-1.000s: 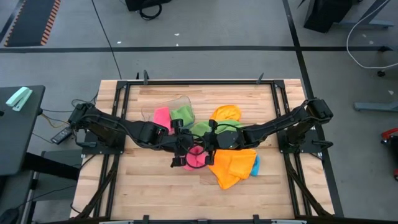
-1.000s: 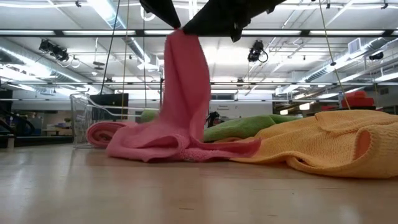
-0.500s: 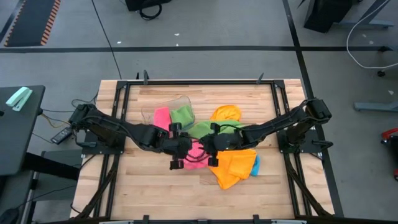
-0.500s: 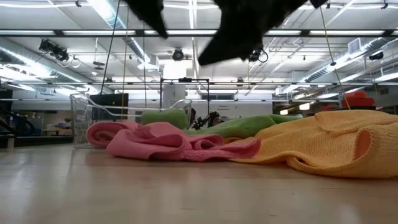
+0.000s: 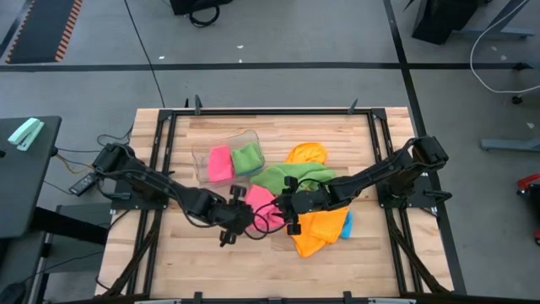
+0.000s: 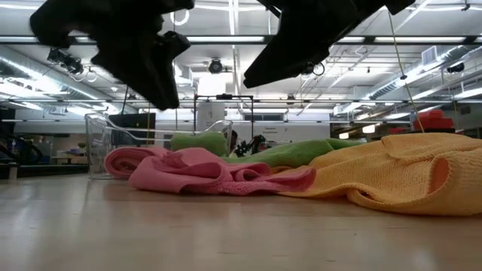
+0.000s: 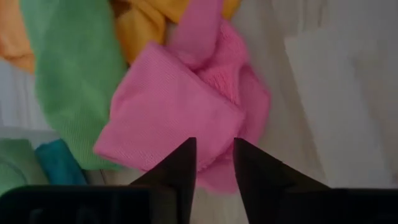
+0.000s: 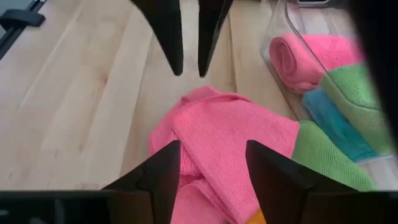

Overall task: Fold microfiber towels
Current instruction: Fold the pink microfiber towel

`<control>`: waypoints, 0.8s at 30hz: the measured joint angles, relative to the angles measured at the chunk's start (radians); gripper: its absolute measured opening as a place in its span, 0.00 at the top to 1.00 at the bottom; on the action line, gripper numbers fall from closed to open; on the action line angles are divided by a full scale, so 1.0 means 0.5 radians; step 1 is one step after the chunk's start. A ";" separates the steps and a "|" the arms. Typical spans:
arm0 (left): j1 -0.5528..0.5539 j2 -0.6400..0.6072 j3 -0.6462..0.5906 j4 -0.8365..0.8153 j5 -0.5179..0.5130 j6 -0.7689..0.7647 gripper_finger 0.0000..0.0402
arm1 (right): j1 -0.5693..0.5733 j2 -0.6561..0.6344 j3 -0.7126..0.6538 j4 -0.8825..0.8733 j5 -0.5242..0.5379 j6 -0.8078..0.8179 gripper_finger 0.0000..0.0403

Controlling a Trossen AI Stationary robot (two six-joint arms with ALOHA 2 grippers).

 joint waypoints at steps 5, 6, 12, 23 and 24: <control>-0.016 0.001 -0.189 0.251 -0.001 0.196 0.64 | 0.000 0.000 0.000 -0.001 0.002 0.039 0.52; -0.016 0.001 -0.219 0.283 -0.001 0.218 0.63 | 0.000 0.000 0.000 -0.001 0.002 0.040 0.52; 0.014 0.001 -0.319 0.479 0.005 0.334 0.62 | 0.000 0.000 0.000 -0.001 0.002 0.086 0.52; 0.067 0.113 -0.344 0.531 0.043 0.736 0.72 | 0.002 0.000 -0.001 0.018 0.001 0.139 0.52; 0.068 0.126 -0.345 0.518 0.042 0.748 0.73 | 0.002 0.000 -0.002 0.017 -0.009 0.139 0.52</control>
